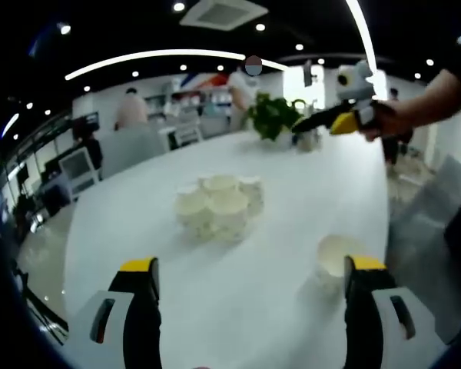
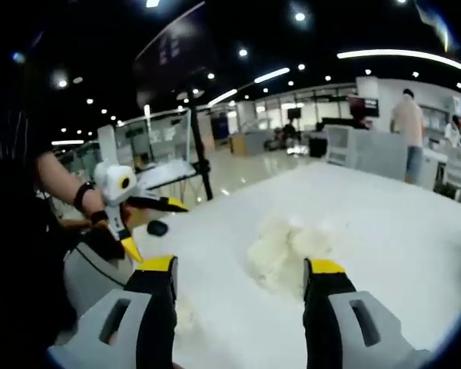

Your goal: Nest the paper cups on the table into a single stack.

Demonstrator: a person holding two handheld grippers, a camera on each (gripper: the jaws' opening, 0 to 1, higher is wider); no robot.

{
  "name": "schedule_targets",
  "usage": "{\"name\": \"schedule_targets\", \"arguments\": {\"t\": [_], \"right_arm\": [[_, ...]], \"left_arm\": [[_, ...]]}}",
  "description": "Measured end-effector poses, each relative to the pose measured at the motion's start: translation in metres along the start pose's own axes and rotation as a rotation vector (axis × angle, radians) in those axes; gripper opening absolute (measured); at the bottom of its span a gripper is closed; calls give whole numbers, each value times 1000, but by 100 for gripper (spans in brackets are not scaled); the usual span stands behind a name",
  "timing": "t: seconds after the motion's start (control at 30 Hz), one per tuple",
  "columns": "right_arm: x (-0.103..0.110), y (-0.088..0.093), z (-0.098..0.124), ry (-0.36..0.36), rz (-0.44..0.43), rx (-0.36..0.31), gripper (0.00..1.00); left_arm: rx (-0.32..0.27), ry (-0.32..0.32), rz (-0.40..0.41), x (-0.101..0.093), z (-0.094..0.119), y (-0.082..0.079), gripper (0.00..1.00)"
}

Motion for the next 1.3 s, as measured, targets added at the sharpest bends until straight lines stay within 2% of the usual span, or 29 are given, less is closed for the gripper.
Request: {"name": "schedule_targets", "arguments": {"t": [0.17,0.53,0.77,1.07,1.13,1.3], "right_arm": [[-1,-4,-11,-58,74,40,54],[-7,-9,-43,-156,157,129,50],[-20,-20,-58,-174,191,146,50],[-29,-15,-75,-214,242,203,46],[-30,-14,-80,-225,260,221,45],[-27,-13,-90,-255,311,262,44]], "left_arm": [[-2,-10,20,1,0,3,99],[7,-19,29,7,0,7,99],[15,-25,18,14,1,6,99],[16,-23,19,17,-4,8,99],[1,-24,31,18,-5,7,99],[12,-29,40,19,-8,9,99]]}}
Point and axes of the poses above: the point that each gripper's makers call its tool centre point, and the gripper's own axes: z roughly backward along the fingers, x roughly to its left, y roughly out of its underside, the point moved 9 cm from there along z, roughly backward along the fingers, and after that the axes turned 2 degrees about -x, right-handed, at the moved point
